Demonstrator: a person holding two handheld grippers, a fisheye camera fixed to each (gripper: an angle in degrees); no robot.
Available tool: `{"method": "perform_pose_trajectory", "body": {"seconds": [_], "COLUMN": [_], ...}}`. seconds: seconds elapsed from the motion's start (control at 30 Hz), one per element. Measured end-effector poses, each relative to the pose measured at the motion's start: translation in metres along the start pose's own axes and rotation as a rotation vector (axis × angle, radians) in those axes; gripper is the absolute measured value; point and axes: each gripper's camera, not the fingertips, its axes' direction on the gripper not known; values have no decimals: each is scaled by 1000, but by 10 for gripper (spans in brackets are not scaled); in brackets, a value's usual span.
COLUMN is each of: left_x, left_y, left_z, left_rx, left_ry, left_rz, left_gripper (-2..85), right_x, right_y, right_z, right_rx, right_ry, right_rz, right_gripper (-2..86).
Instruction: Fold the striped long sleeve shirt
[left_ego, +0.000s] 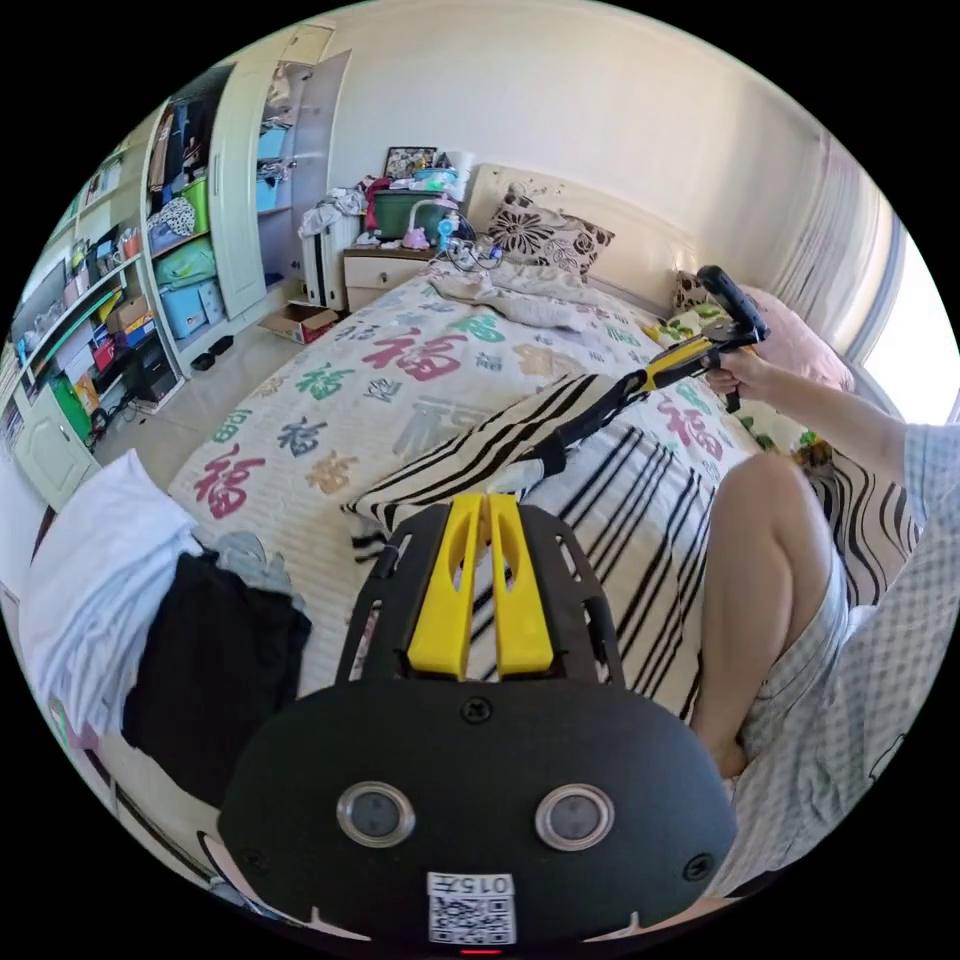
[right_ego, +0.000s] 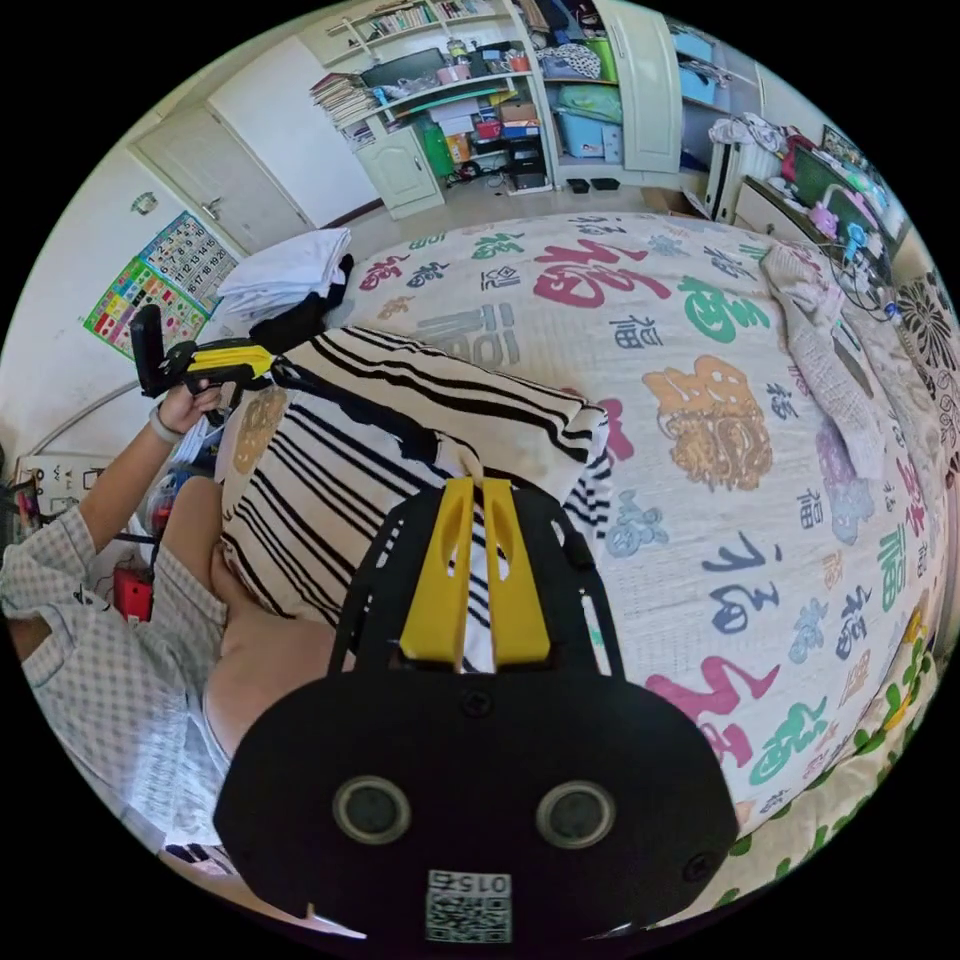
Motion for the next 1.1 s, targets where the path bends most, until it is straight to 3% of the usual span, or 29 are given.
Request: {"method": "perform_pose_trajectory", "body": {"seconds": [0.17, 0.3, 0.47, 0.67, 0.77, 0.83, 0.97, 1.1], "left_x": [59, 103, 124, 107, 54, 5, -46, -65], "left_y": [65, 110, 143, 153, 133, 109, 77, 54], "left_z": [-17, -24, 7, 23, -11, -10, 36, 95], "left_rx": [18, -35, -209, -391, -122, -7, 19, -156], "left_ry": [34, 60, 171, 365, 373, 180, 115, -60], "left_rz": [-15, 94, 150, 199, 55, -190, -453, -548], "left_gripper": [3, 3, 6, 31, 61, 103, 143, 157], "right_x": [-29, -57, -69, -53, -15, 12, 52, 72], "right_y": [86, 149, 195, 202, 179, 155, 124, 103], "right_z": [-7, -7, 40, 40, 9, 4, 23, 43], "right_rx": [5, -23, -173, -233, -32, 100, 155, 99], "right_ry": [-76, -107, -92, -262, -189, -62, -56, 43], "right_rz": [-13, -98, -58, 0, 173, 315, 535, 677], "right_gripper": [-4, -3, 5, 57, 107, 117, 155, 154]}}
